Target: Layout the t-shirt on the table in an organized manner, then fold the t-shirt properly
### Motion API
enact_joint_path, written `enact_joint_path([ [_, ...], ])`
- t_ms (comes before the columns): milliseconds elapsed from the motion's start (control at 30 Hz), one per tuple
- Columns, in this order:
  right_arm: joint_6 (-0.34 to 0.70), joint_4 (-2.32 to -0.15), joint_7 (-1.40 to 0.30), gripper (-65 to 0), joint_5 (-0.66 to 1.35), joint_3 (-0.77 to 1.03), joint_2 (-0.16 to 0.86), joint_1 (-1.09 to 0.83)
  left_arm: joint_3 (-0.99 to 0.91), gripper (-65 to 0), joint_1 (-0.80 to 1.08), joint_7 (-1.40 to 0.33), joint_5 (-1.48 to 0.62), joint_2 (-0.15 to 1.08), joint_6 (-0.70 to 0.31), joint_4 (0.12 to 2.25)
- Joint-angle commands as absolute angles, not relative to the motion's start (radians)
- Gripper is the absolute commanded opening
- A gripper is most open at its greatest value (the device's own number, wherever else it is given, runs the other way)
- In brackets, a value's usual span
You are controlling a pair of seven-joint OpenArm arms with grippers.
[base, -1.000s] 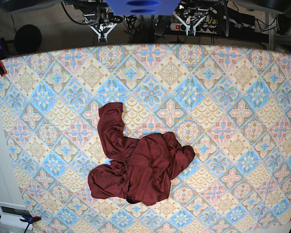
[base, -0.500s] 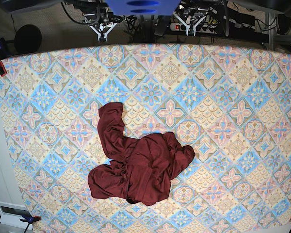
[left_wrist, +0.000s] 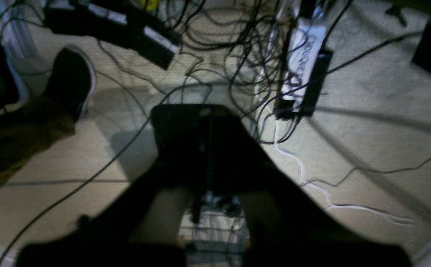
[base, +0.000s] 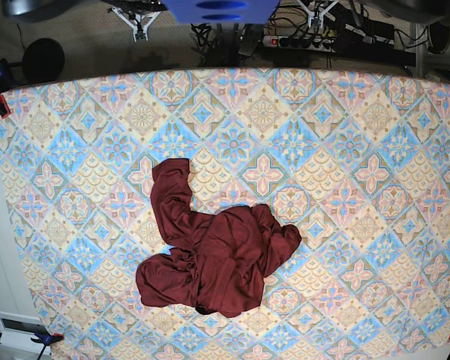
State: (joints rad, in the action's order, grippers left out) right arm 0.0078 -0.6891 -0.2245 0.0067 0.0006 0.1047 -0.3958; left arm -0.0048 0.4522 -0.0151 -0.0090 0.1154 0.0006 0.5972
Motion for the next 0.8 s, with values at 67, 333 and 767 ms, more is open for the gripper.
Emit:
enact_joint_path([
  [67,-0.004,-0.811,-0.223,-65.0,0.045,0.005,0.185,-0.450,-0.005,-64.8,0.544,-0.008,-0.008,0.122,0.001,0.733],
  [333,-0.002,-1.112,-0.245,-65.0,0.354,0.004,0.294,-0.668,-0.007,-64.8,0.796,-0.008,-0.010,0.165,0.001,1.130],
  [767,-0.005,-1.638,-0.280,-65.0,0.390,0.151,0.367,-0.929,-0.007,-64.8,1.073,-0.010,-0.010,0.228,0.002,1.649],
])
